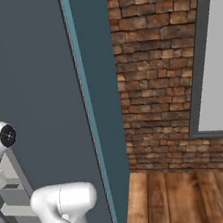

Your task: Open the freezer door, pick up the ice cube tray from the freezer, and place it on the dining counter.

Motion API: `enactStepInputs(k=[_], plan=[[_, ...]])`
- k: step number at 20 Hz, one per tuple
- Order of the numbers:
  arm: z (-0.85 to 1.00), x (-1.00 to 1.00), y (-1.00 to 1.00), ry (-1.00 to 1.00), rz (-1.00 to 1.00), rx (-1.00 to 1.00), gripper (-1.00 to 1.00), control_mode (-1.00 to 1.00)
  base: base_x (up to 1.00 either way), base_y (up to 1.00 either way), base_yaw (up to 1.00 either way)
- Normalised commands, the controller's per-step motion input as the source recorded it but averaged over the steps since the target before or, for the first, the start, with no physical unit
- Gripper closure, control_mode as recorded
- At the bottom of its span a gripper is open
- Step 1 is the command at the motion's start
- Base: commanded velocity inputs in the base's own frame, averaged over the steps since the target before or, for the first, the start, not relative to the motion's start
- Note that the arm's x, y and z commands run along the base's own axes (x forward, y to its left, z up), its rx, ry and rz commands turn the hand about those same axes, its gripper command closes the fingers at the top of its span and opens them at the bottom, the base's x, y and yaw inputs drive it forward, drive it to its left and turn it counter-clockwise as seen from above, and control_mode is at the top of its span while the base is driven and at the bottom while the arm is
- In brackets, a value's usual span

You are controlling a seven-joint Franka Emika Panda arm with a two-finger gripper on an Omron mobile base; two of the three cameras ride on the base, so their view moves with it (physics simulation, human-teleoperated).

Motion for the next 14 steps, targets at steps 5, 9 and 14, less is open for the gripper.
enactStepInputs(k=[5,9,14], plan=[[-0.19,0.00,0.38,0.00,0.00,0.00,-1.00,-1.00,0.00,0.00,0.00],[-0.20,0.00,0.38,0.00,0.00,0.00,-1.00,-1.00,0.00,0.00,0.00],[-0.22,0.00,0.39,0.00,0.00,0.00,-1.00,-1.00,0.00,0.00,0.00]])
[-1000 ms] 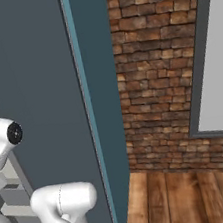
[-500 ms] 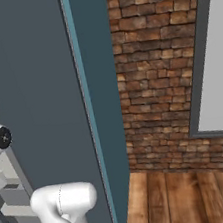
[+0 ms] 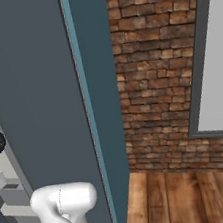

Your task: Open the freezer door, pick up the ice cube tray from the freezer, and place it on the dining counter.

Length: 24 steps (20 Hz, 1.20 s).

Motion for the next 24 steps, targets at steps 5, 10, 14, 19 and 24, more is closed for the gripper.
enactStepInputs(k=[5,10,14,19,24], plan=[[-0.19,-0.10,0.46,0.00,0.03,0.00,-1.00,-1.00,0.00,0.00,0.00],[-0.08,-0.49,0.57,0.00,0.10,0.00,-1.00,-1.00,0.00,0.00,0.00],[-0.08,-0.59,0.62,0.00,0.15,0.00,-1.00,-1.00,0.00,0.00,0.00],[-0.07,-0.57,0.63,0.00,0.16,0.00,-1.00,-1.00,0.00,0.00,0.00],[-0.11,-0.49,0.64,0.00,0.17,0.00,-1.00,-1.00,0.00,0.00,0.00]])
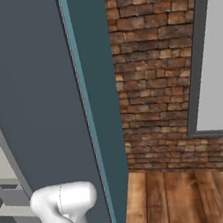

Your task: Open the freezer door, pick up the ice cube tray from the freezer, and place it on the dining counter.

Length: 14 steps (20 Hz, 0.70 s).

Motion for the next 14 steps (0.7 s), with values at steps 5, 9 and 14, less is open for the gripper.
enactStepInputs(k=[5,9,14], plan=[[-0.14,-0.36,0.67,0.00,0.15,0.00,-1.00,-1.00,0.00,0.00,0.00],[-0.18,-0.16,0.78,0.00,0.11,0.00,-1.00,-1.00,0.00,0.00,0.00],[-0.19,-0.07,0.82,0.00,0.07,0.00,-1.00,-1.00,0.00,0.00,0.00]])
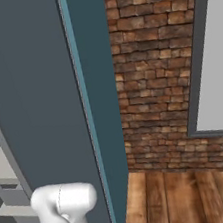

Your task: Open the freezer door, pick up the ice cube tray from the freezer, and place it on the dining counter.

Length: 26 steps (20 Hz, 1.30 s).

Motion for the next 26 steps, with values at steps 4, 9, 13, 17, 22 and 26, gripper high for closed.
enactStepInputs(k=[4,9,13,17,22,26], plan=[[-0.17,-0.03,0.75,0.00,0.02,0.00,-1.00,-1.00,0.00,0.00,0.00],[-0.12,-0.03,0.57,0.00,0.00,0.00,-1.00,-1.00,0.00,0.00,0.00],[-0.04,-0.01,0.38,0.00,0.00,0.00,-1.00,-1.00,0.00,0.00,0.00],[0.00,-0.01,0.19,0.00,0.00,0.00,-1.00,-1.00,0.00,0.00,0.00],[0.00,-0.26,-0.10,0.00,0.00,0.00,-1.00,-1.00,0.00,0.00,0.00],[0.04,-0.52,-0.65,-0.01,0.00,0.00,-1.00,-1.00,0.00,0.00,0.00]])
